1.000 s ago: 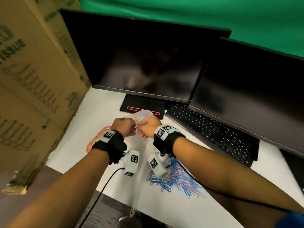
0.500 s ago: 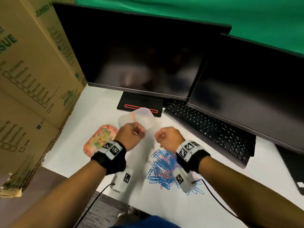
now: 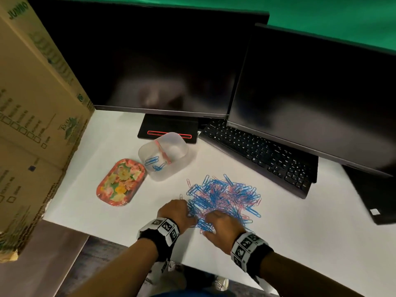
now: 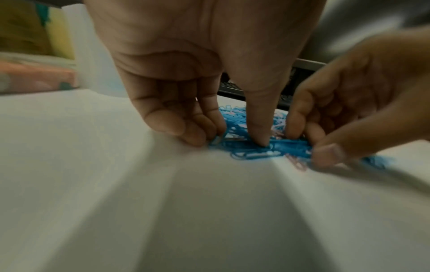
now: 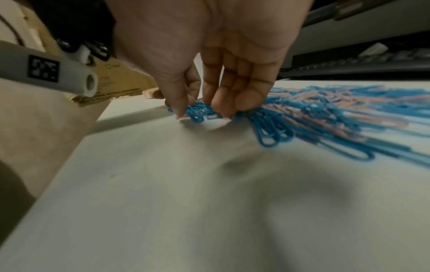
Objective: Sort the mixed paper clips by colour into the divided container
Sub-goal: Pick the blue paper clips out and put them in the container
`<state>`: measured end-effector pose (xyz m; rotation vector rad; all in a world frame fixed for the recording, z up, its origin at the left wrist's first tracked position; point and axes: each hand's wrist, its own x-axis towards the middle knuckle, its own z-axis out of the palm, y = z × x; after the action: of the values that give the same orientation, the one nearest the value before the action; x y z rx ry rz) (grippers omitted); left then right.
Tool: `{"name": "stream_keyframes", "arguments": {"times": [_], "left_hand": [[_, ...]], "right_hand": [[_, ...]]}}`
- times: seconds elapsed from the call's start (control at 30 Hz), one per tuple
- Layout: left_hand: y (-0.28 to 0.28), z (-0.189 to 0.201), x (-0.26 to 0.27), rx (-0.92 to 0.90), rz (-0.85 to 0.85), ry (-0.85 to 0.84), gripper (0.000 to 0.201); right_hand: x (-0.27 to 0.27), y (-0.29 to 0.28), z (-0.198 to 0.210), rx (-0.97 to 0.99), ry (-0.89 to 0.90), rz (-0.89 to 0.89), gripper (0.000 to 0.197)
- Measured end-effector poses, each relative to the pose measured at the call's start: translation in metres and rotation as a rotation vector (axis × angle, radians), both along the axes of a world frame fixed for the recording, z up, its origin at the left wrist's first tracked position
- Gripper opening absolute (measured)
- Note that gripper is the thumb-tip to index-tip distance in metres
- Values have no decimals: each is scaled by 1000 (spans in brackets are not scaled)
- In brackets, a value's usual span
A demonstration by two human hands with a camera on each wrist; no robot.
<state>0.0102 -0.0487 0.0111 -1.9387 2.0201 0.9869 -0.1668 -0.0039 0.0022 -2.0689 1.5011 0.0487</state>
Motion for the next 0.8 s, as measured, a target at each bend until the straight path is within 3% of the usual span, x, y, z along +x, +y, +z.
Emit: {"name": "stream_keyframes", "arguments": {"times": [0.23,0.43,0.57,0.63,0.7,0.8], "left_hand": [[-3,-9,7,-32,72,76,10],[-7,-4,17,-18,273,292,15],[-8,1,29,-3,302,427,36],[-9,0,34,44,389,506,31],[-10,-1,37,87,510,580,20],[-10,-8,37,118,601,623,15]], "right_hand": [[-1,-8,-8,-27,-41,-79,13],[-4,-10,-9,-82,-7,-2,22],[-4,-12,-15,-113,37,53,26],[-3,-14,-17,-157,74,95,23],[0,-17,-20,-152,136,99,33],[-2,-22,-27,-204,110,103,36]]}}
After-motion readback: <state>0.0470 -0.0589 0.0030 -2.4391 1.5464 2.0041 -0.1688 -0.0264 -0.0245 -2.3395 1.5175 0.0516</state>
